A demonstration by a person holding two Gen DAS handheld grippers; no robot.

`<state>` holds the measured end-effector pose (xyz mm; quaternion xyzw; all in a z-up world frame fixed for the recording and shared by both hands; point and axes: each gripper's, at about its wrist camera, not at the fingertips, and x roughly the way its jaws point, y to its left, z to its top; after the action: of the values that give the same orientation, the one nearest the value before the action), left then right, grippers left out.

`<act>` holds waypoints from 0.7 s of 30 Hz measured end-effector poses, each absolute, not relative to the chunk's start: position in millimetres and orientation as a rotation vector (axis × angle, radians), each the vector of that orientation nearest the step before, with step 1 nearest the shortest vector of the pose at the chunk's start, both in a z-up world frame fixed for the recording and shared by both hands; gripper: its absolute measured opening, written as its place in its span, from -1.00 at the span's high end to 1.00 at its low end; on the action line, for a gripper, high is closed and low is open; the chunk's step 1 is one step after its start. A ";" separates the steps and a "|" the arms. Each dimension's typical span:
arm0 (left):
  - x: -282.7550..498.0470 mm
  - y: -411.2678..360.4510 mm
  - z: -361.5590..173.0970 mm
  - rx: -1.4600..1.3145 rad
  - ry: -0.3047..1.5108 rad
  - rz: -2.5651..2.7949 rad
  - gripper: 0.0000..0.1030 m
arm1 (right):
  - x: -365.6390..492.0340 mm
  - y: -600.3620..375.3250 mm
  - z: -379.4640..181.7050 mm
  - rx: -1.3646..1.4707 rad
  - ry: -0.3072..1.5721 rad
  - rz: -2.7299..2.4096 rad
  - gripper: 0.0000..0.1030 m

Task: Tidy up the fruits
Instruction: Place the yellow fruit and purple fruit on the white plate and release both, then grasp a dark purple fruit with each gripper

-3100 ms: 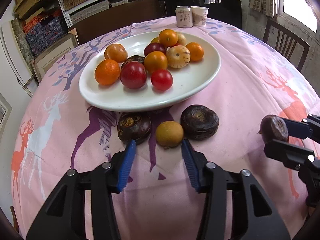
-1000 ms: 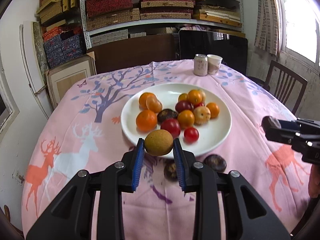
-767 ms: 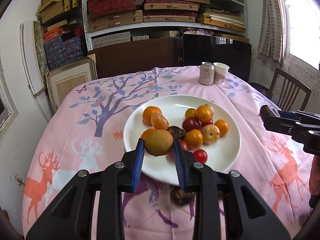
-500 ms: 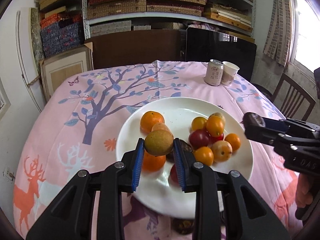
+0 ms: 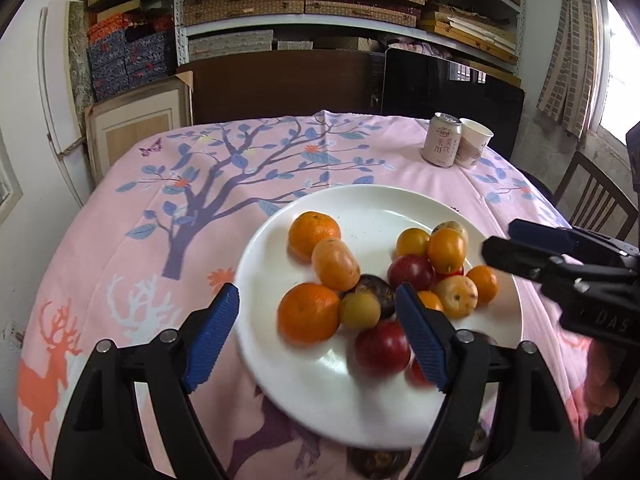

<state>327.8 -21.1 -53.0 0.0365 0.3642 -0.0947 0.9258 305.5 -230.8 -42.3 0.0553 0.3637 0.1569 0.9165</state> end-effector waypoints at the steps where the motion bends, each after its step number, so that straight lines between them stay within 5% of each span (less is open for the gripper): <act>1: 317.4 -16.9 -50.5 0.085 0.737 -0.186 -0.54 | 292.8 -233.1 -41.2 0.110 0.751 0.317 -0.18; 4: 282.6 -0.7 -46.2 0.107 0.709 -0.151 -0.72 | 257.8 -236.0 -43.9 0.103 0.765 0.333 -0.22; 21: 173.9 45.6 -71.2 0.097 0.759 -0.137 -0.72 | 195.3 -181.4 -103.1 0.032 0.915 0.308 -0.26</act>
<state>173.9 45.6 -71.2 0.0471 0.3700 -0.0668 0.9254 195.3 -181.4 -103.0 0.0153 0.4398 0.1479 0.8857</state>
